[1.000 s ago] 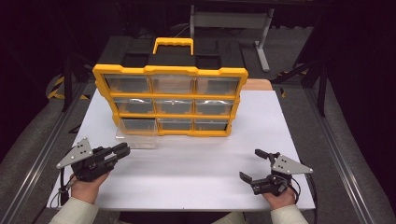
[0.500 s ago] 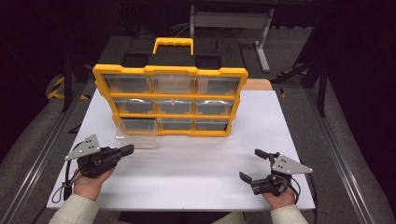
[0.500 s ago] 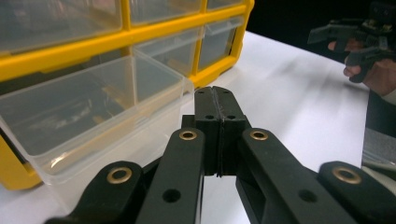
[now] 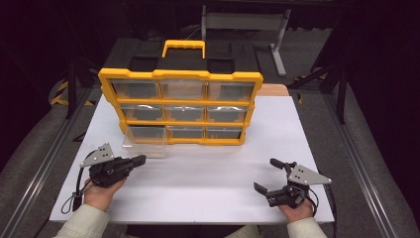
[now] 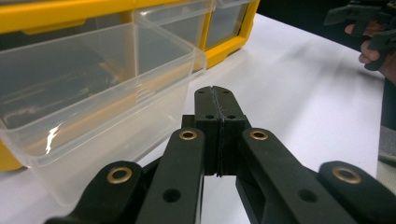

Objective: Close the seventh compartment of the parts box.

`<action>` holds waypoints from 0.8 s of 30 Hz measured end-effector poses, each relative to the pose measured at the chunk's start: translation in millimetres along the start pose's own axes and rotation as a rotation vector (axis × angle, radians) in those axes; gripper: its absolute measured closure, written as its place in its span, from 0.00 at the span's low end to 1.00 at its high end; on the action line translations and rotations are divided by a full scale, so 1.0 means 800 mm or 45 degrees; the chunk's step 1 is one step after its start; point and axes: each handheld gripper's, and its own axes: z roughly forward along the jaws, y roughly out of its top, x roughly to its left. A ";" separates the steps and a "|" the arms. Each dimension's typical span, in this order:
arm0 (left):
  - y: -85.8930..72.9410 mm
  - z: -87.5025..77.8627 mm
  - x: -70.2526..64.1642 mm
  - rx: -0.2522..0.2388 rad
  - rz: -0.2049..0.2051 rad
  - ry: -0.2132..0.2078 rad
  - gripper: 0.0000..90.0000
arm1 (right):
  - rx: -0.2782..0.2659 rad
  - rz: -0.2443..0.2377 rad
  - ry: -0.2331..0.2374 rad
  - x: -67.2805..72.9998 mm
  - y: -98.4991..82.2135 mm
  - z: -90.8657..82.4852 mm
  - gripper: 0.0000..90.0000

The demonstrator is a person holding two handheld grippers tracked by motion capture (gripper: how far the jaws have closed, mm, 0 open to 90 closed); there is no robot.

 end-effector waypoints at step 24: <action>-0.011 0.021 0.025 0.125 -0.080 0.069 0.99 | 0.000 0.009 0.009 -0.001 -0.001 0.000 0.00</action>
